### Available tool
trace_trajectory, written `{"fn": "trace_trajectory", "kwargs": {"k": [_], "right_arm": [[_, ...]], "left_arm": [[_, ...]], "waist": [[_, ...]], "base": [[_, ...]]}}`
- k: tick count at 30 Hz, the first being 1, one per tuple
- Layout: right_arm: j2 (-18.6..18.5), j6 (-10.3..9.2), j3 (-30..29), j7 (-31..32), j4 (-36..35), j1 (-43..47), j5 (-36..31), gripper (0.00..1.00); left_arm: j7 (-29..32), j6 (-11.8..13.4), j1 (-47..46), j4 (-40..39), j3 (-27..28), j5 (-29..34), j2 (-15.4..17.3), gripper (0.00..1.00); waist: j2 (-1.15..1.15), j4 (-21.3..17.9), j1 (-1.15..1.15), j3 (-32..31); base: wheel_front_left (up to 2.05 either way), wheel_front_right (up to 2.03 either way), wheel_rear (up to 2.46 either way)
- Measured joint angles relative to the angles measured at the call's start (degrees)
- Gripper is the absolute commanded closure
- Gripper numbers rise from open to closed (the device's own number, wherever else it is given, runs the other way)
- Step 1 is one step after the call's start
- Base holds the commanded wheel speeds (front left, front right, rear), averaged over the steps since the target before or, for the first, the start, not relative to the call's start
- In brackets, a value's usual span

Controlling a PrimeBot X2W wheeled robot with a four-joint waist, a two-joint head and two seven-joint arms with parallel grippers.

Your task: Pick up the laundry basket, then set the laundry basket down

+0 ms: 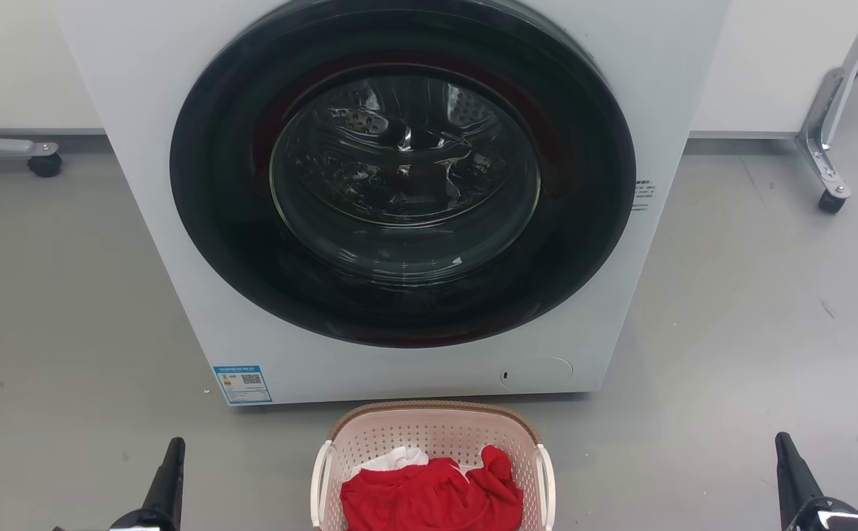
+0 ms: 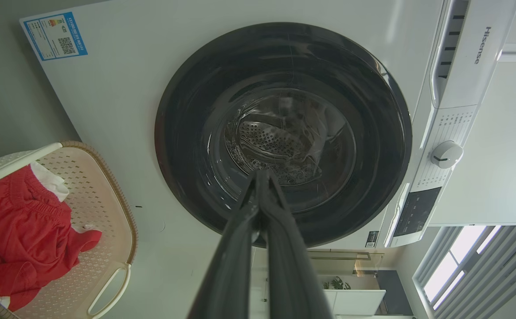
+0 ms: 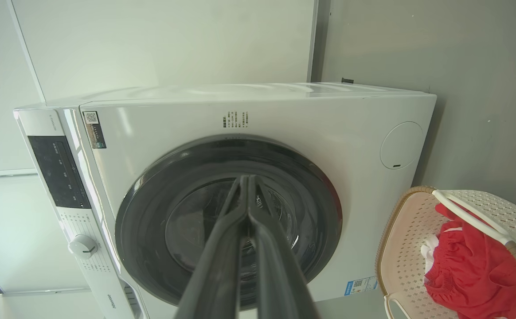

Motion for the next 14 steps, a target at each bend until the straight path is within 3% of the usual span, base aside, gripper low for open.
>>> {"fn": "trace_trajectory", "kwargs": {"k": [14], "right_arm": [[0.0,0.00,0.0,0.0,0.0,0.0,0.0,1.00]], "left_arm": [[0.0,0.0,0.0,0.0,0.0,0.0,0.0,1.00]], "waist": [[0.00,0.0,0.00,0.0]], "base": [[0.00,0.00,0.00]]}}
